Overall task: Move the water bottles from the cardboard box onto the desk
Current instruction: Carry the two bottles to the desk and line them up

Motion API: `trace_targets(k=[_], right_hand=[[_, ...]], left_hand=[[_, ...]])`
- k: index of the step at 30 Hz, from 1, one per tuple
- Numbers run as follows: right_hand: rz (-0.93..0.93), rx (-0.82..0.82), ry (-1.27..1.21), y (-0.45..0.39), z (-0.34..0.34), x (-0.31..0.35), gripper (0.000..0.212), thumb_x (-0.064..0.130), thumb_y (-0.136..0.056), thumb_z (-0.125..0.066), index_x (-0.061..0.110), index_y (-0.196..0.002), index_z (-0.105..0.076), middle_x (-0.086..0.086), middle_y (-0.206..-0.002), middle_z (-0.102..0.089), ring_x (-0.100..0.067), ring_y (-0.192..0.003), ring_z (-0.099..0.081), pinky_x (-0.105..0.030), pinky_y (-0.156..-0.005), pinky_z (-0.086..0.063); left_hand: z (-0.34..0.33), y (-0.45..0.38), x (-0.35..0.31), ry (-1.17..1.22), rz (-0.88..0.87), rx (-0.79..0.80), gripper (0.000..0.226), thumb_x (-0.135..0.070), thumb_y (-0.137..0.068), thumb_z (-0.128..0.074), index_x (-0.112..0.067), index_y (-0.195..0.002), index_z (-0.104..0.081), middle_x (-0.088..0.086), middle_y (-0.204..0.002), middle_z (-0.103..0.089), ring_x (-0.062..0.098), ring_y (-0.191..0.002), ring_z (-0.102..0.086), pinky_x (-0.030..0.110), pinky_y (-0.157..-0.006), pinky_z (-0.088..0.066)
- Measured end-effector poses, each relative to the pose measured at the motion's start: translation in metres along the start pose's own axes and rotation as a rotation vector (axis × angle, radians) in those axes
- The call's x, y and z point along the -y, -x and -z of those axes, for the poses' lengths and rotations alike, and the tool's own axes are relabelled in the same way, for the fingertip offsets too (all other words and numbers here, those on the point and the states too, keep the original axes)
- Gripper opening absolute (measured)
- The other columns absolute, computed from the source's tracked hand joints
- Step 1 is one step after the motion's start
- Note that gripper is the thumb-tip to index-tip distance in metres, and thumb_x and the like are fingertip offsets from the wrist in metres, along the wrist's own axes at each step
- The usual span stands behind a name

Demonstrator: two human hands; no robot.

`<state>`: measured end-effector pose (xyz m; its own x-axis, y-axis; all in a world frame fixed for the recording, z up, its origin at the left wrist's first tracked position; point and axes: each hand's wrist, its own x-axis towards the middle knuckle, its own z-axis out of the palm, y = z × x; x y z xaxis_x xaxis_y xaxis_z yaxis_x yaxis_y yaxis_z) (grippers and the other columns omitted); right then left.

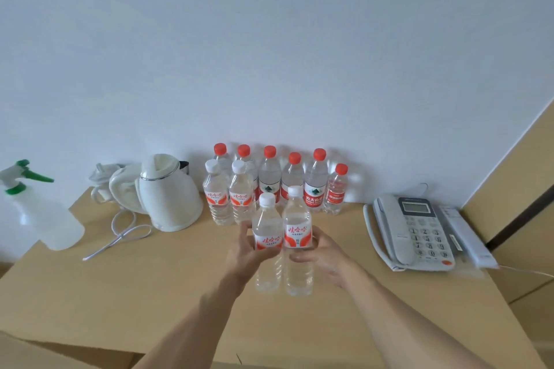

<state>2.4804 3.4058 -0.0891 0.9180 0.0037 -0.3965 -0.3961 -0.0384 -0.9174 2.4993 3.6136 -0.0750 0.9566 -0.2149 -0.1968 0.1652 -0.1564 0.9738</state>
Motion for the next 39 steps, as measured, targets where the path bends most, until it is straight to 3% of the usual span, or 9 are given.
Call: trace_targets(k=[4,9,16,19,24,28,32,36,39], right_hand=[[0.047,-0.017,0.053,0.000,0.003,-0.007,0.073,-0.005,-0.068,-0.086,0.025,-0.126,-0.056,0.006,-0.108,-0.076,-0.007,-0.103,-0.071,-0.026,-0.089,-0.052],[0.101,-0.116,0.079,0.000,-0.001,-0.007,0.079,-0.013,-0.063,-0.084,0.026,-0.125,-0.056,0.007,-0.106,-0.076,-0.007,-0.100,-0.071,-0.018,-0.074,-0.054],[0.155,-0.286,0.198,-0.012,-0.006,-0.008,0.077,-0.005,-0.058,-0.089,0.032,-0.119,-0.060,0.007,-0.108,-0.074,-0.016,-0.106,-0.068,-0.035,-0.091,-0.055],[0.163,-0.340,0.250,-0.017,-0.010,-0.008,0.074,0.000,-0.056,-0.090,0.045,-0.105,-0.059,0.019,-0.097,-0.072,0.001,-0.095,-0.065,-0.019,-0.076,-0.052],[0.175,-0.358,0.331,-0.020,-0.013,-0.009,0.072,0.008,-0.058,-0.092,0.038,-0.113,-0.058,0.025,-0.093,-0.067,0.016,-0.083,-0.059,0.000,-0.060,-0.040],[0.171,-0.340,0.374,-0.022,-0.013,-0.018,0.074,0.007,-0.061,-0.091,0.029,-0.123,-0.059,0.019,-0.099,-0.068,-0.007,-0.093,-0.064,-0.005,-0.067,-0.043],[0.193,-0.335,0.383,-0.022,-0.015,-0.022,0.073,0.020,-0.060,-0.092,0.030,-0.124,-0.058,0.015,-0.103,-0.071,-0.012,-0.099,-0.066,-0.020,-0.079,-0.051],[0.191,-0.286,0.377,-0.013,-0.016,-0.010,0.078,0.047,-0.047,-0.084,0.044,-0.119,-0.054,0.020,-0.106,-0.070,-0.004,-0.103,-0.064,-0.024,-0.082,-0.051],[0.232,-0.286,0.385,-0.008,-0.011,0.005,0.069,0.052,-0.048,-0.081,0.055,-0.111,-0.053,0.030,-0.105,-0.067,0.009,-0.099,-0.062,-0.013,-0.077,-0.045]], left_hand=[[0.006,-0.005,0.002,-0.108,-0.022,0.030,0.060,-0.007,-0.073,-0.087,-0.023,-0.119,-0.051,-0.002,-0.089,-0.074,-0.002,-0.076,-0.067,0.010,-0.060,-0.050],[0.015,-0.020,-0.002,-0.216,-0.084,0.071,0.066,-0.005,-0.070,-0.089,-0.021,-0.122,-0.052,-0.003,-0.105,-0.067,0.002,-0.088,-0.066,0.011,-0.063,-0.051],[0.011,-0.038,-0.001,-0.278,-0.150,0.059,0.067,-0.010,-0.067,-0.091,-0.033,-0.117,-0.054,-0.017,-0.106,-0.067,-0.016,-0.094,-0.058,0.017,-0.076,-0.046],[0.012,-0.043,-0.002,-0.299,-0.140,0.082,0.071,-0.014,-0.068,-0.091,-0.031,-0.125,-0.054,-0.017,-0.108,-0.067,-0.013,-0.097,-0.059,0.019,-0.077,-0.046],[0.015,-0.046,-0.002,-0.323,-0.144,0.071,0.072,-0.013,-0.067,-0.092,-0.036,-0.123,-0.051,-0.020,-0.104,-0.066,-0.018,-0.091,-0.059,0.004,-0.065,-0.046],[0.016,-0.047,-0.006,-0.371,-0.137,0.088,0.074,-0.015,-0.066,-0.091,-0.039,-0.123,-0.049,-0.022,-0.103,-0.065,-0.015,-0.091,-0.060,0.007,-0.063,-0.045],[0.012,-0.045,-0.010,-0.451,-0.131,0.088,0.081,-0.016,-0.070,-0.088,-0.030,-0.138,-0.045,-0.021,-0.108,-0.058,0.009,-0.103,-0.059,0.014,-0.073,-0.043],[0.019,-0.039,-0.030,-0.575,-0.153,0.084,0.086,-0.027,-0.074,-0.087,-0.029,-0.146,-0.040,-0.011,-0.122,-0.055,0.014,-0.113,-0.054,0.029,-0.084,-0.043],[0.029,-0.038,-0.061,-0.747,-0.312,0.048,0.076,-0.031,-0.076,-0.085,-0.029,-0.142,-0.047,-0.006,-0.114,-0.059,0.014,-0.094,-0.058,0.029,-0.078,-0.045]])
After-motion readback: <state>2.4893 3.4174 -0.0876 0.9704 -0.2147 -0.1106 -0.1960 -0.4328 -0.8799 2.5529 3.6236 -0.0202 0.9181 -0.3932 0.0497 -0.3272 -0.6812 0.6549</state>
